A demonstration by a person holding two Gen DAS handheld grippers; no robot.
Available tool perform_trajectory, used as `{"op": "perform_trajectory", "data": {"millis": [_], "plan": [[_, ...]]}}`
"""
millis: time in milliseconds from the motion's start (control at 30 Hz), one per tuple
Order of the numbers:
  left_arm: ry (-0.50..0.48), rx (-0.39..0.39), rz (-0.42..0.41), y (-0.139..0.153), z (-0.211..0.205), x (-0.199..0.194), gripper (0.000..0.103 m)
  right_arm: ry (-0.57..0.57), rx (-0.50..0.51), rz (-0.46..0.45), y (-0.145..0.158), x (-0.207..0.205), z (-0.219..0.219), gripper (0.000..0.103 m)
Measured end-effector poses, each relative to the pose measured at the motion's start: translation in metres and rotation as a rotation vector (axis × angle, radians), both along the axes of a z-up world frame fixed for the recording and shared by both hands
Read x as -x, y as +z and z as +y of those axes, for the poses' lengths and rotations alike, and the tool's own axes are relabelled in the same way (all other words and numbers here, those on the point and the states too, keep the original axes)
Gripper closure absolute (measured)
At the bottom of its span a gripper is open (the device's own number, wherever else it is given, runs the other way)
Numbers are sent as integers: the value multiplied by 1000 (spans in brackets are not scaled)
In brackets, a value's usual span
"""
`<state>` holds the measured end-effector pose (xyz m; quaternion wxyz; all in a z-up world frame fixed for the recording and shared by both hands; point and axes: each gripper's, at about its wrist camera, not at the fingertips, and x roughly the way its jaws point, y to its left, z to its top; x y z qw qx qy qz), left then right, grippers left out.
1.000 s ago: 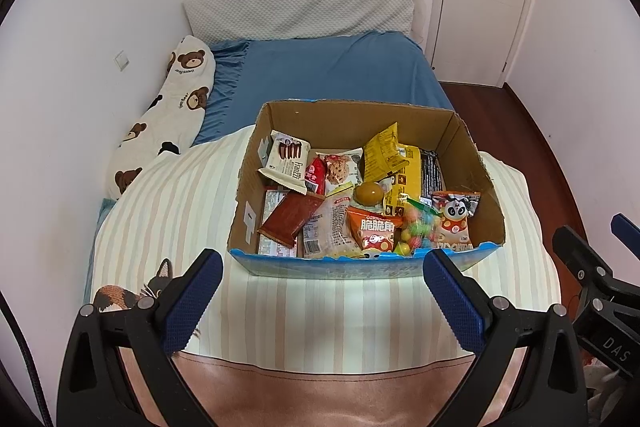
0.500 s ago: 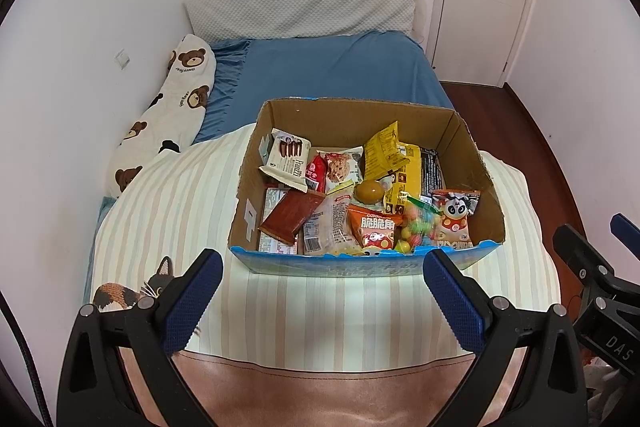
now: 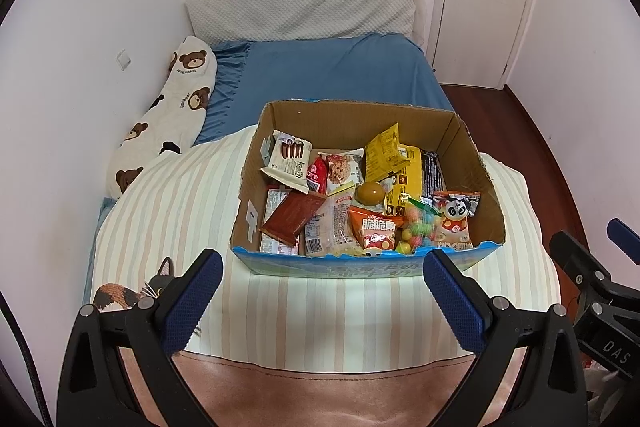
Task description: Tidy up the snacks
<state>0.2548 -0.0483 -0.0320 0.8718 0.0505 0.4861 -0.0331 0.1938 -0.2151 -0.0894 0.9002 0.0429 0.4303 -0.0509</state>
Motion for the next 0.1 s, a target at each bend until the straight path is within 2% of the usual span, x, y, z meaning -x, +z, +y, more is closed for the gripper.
{"op": "perform_trajectory", "data": {"millis": [100], "plan": [[1, 1, 2, 0, 1, 0, 0, 6, 0, 0, 0, 0, 2, 0]]}}
